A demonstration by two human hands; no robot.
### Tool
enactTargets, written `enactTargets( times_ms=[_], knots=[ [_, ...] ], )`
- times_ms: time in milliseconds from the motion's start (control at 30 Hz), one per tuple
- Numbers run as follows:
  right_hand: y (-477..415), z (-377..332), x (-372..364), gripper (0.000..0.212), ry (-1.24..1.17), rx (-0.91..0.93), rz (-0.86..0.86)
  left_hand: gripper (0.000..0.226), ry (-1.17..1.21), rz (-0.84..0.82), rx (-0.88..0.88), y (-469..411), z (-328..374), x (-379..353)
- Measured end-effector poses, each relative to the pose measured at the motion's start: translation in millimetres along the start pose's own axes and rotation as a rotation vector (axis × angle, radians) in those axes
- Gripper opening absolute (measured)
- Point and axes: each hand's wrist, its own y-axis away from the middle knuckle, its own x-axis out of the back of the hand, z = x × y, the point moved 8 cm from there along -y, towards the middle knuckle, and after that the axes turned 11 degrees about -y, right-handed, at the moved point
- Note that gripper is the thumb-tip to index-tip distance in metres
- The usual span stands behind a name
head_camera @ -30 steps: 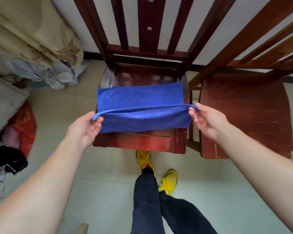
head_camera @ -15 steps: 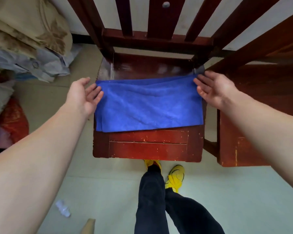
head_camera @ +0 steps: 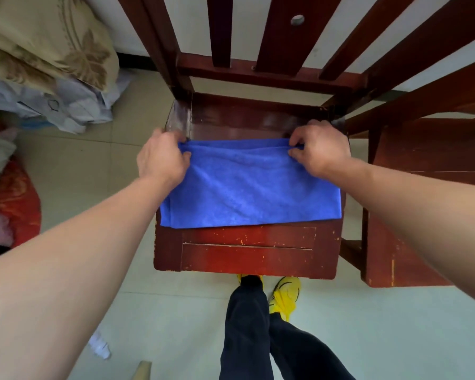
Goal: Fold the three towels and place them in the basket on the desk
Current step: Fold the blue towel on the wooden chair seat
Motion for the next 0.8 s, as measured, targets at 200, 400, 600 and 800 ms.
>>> enactTargets(
  times_ms=[200,400,600,800],
  knots=[
    [-8.7,17.3,11.3,0.006,-0.161,-0.150,0.083,0.005,0.139,0.037,0.080,-10.4,-3.4,10.5],
    [14.2,-25.5,-5.1,0.015,-0.276,-0.006,0.180,0.009,0.357,0.176,0.097,25.4,-7.5,3.9],
    [56.2,-23.3,-81.9,0.009,-1.049,-0.487,-0.324,0.014,0.729,-0.296,0.304,84.8,-42.2,-79.9],
    [98.7,94.9,-32.9,0.010,-1.028,-0.769,0.084,0.018,0.430,-0.260,0.381,101.7,-77.0,-70.9]
  ],
)
